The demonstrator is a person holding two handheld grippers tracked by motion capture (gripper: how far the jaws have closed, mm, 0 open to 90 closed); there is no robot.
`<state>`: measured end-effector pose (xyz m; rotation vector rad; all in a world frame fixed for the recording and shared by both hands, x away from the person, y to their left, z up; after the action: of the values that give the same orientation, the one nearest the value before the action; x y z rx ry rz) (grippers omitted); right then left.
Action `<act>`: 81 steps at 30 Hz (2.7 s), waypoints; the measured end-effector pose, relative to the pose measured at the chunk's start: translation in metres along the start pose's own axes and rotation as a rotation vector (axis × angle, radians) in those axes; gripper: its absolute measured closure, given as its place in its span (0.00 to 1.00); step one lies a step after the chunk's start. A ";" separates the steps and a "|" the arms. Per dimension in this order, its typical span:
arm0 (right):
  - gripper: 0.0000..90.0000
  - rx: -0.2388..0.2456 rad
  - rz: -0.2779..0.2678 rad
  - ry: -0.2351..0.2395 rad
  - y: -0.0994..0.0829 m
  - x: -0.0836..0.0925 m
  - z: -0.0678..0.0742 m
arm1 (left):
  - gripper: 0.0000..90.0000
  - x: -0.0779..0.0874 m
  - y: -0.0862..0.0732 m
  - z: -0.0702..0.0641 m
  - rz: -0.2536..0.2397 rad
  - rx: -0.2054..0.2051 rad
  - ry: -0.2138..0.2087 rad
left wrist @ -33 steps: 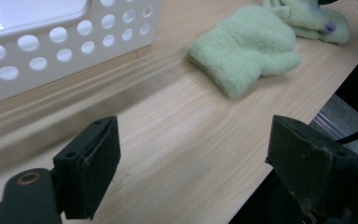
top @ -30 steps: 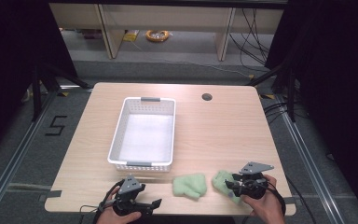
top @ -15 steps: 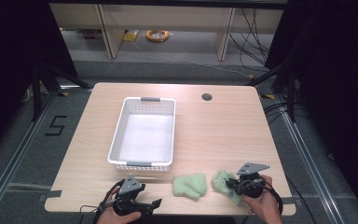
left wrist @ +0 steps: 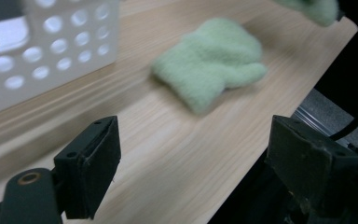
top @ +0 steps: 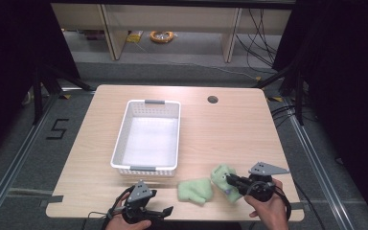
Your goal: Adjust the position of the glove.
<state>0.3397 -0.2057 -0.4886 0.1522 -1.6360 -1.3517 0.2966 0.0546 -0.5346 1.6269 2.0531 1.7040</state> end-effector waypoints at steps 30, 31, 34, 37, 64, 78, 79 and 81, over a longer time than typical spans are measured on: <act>0.88 -0.012 0.085 0.127 0.011 -0.087 0.037 | 0.29 -0.034 0.002 -0.039 0.077 -0.132 -0.038; 0.87 -0.022 0.089 0.135 0.011 -0.087 0.038 | 0.30 -0.036 0.003 -0.041 0.059 -0.094 -0.033; 0.83 -0.042 0.113 0.134 0.009 -0.085 0.037 | 0.31 -0.039 0.005 -0.043 0.057 -0.117 -0.040; 0.82 -0.007 0.098 0.147 0.010 -0.086 0.032 | 0.32 -0.042 0.006 -0.046 0.060 -0.122 -0.039; 0.97 -0.085 0.085 0.210 0.010 -0.076 0.030 | 0.70 -0.088 0.018 -0.062 0.043 -0.334 0.112; 0.97 -0.091 0.016 0.221 0.017 -0.064 0.025 | 0.95 -0.065 0.028 -0.054 0.048 -0.346 0.085; 0.97 -0.106 -0.004 0.225 0.020 -0.060 0.026 | 0.95 -0.058 0.035 -0.049 0.027 -0.368 0.092; 0.97 -0.117 -0.014 0.225 0.021 -0.055 0.028 | 0.95 -0.050 0.040 -0.042 0.030 -0.379 0.111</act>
<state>0.3578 -0.1438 -0.5010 0.2376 -1.3673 -1.3841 0.3224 -0.0159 -0.5162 1.4772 1.6153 2.0769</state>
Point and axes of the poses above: each handheld gripper's, and its own axes: x roughly backward along the jaws, y roughly out of its top, z roughly to its left, the point moved 7 cm from there along -x, roughly forward along the jaws, and after that the axes turned 11 degrees about x, right-handed, at the moved point
